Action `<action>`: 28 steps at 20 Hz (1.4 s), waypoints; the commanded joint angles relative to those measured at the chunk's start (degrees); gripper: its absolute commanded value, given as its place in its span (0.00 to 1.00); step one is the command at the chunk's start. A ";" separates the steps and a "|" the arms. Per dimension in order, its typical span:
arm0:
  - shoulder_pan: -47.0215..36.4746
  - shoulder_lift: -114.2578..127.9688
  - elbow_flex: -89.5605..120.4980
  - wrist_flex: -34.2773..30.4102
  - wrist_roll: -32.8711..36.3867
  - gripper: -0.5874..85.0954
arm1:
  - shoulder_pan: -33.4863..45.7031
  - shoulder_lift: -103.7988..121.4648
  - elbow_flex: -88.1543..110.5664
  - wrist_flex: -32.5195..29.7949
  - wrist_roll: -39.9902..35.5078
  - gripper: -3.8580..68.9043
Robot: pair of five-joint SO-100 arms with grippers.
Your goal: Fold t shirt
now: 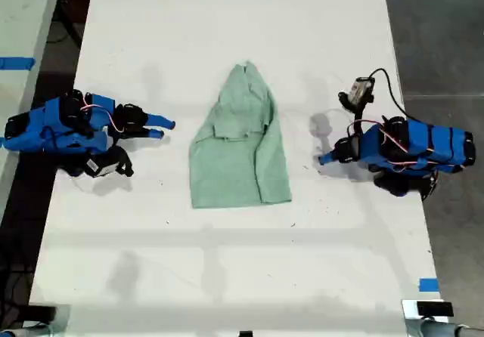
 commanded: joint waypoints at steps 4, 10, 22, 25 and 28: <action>-4.13 0.70 1.85 -4.75 6.24 0.00 | 10.72 0.53 3.60 -8.35 1.05 0.07; -4.04 0.70 2.29 -4.83 5.45 0.00 | 10.72 0.53 3.60 -8.44 0.97 0.07; 15.29 -42.71 -44.74 13.45 -17.40 0.00 | 11.51 0.53 3.78 -9.40 -0.70 0.07; 17.84 -63.11 -64.78 21.27 -16.79 0.00 | 11.51 0.53 3.78 -9.40 -0.79 0.07; 18.54 -81.21 -77.17 21.80 -14.59 0.02 | 11.51 0.53 3.78 -9.40 -0.70 0.07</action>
